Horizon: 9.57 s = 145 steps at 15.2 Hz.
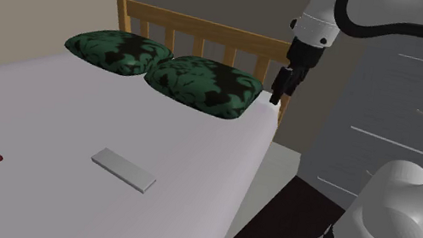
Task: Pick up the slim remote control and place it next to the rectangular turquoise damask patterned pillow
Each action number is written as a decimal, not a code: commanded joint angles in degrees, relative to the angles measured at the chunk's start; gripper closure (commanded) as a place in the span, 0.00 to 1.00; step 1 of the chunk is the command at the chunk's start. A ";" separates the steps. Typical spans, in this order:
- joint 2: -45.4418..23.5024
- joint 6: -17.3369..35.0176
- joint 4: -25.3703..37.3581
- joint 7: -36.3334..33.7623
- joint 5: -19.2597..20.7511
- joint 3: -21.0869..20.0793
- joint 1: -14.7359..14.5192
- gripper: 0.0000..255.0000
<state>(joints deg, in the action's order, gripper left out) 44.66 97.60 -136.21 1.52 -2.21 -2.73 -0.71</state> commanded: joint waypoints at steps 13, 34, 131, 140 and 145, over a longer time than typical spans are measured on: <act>-19.57 13.21 4.91 -10.55 -3.51 -10.81 -2.92 0.00; -65.36 20.80 37.67 -32.22 10.74 -20.84 -11.15 0.00; -46.24 4.42 35.60 1.34 1.39 -10.03 8.44 1.00; -46.49 10.51 29.74 2.44 1.41 -9.51 8.95 1.00; -47.15 14.25 26.66 2.39 1.55 -9.53 8.92 1.00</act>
<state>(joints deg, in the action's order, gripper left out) -2.33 111.06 -108.98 3.96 -0.70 -12.24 8.23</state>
